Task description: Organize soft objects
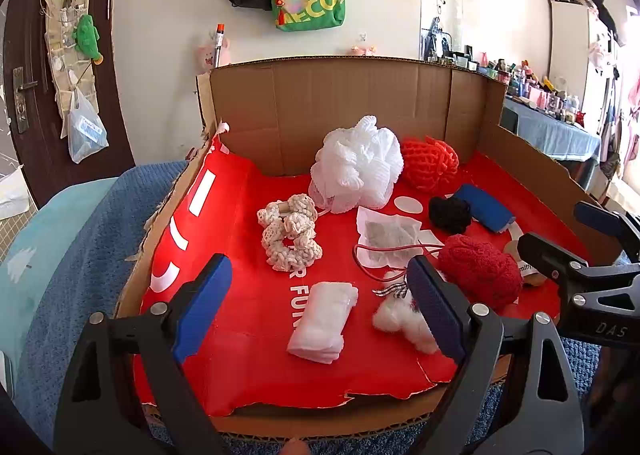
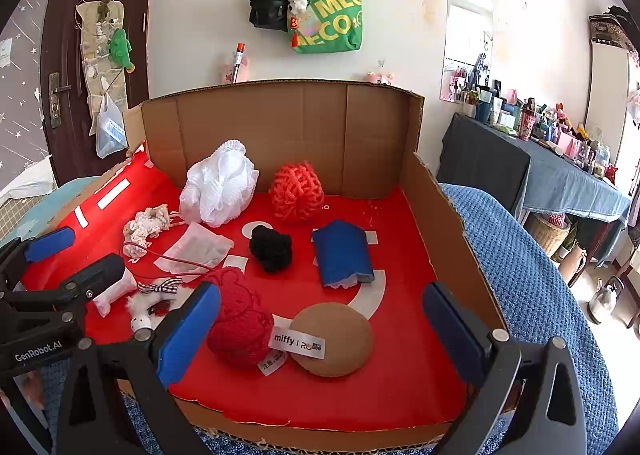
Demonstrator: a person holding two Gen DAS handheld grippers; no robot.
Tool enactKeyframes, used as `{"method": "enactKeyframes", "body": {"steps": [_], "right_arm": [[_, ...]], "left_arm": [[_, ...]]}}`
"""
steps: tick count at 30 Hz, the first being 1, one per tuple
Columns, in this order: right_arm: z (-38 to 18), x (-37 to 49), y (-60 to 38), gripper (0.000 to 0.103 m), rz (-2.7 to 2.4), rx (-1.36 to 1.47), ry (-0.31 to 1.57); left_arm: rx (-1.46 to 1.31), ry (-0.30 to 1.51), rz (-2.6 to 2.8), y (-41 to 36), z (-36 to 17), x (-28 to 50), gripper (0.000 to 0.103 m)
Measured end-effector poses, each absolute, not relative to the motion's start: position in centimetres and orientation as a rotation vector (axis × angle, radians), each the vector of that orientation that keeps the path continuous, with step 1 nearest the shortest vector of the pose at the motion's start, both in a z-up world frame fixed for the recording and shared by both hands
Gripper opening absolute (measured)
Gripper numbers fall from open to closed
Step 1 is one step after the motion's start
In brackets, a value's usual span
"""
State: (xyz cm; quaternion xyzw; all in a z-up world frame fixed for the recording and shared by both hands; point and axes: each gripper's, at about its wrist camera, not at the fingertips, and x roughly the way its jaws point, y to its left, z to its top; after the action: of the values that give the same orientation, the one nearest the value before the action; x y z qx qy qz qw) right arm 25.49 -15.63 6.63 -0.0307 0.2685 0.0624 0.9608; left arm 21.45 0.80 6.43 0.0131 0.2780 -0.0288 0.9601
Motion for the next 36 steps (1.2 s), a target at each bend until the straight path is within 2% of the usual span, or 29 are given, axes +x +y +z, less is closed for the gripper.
{"method": "enactKeyframes", "body": {"steps": [8,11,22,28,36], "right_arm": [[6.68,25.50,-15.66,0.103,0.127,-0.061,0.544],[6.61,25.52,-15.66,0.103,0.127,-0.061,0.545],[6.60,25.53,-15.63,0.103,0.127,-0.061,0.547],[6.61,25.54,-15.62,0.103,0.127,-0.061,0.547],[6.67,25.54,-15.65,0.103,0.126,-0.060,0.548]], "left_arm": [[0.026,0.563,-0.058,0.80,6.44,21.41,0.090],[0.027,0.566,-0.059,0.81,6.41,21.49,0.097],[0.026,0.563,-0.056,0.72,6.44,21.27,0.097],[0.026,0.566,-0.059,0.74,6.43,21.20,0.103],[0.029,0.566,-0.058,0.73,6.43,21.26,0.103]]}}
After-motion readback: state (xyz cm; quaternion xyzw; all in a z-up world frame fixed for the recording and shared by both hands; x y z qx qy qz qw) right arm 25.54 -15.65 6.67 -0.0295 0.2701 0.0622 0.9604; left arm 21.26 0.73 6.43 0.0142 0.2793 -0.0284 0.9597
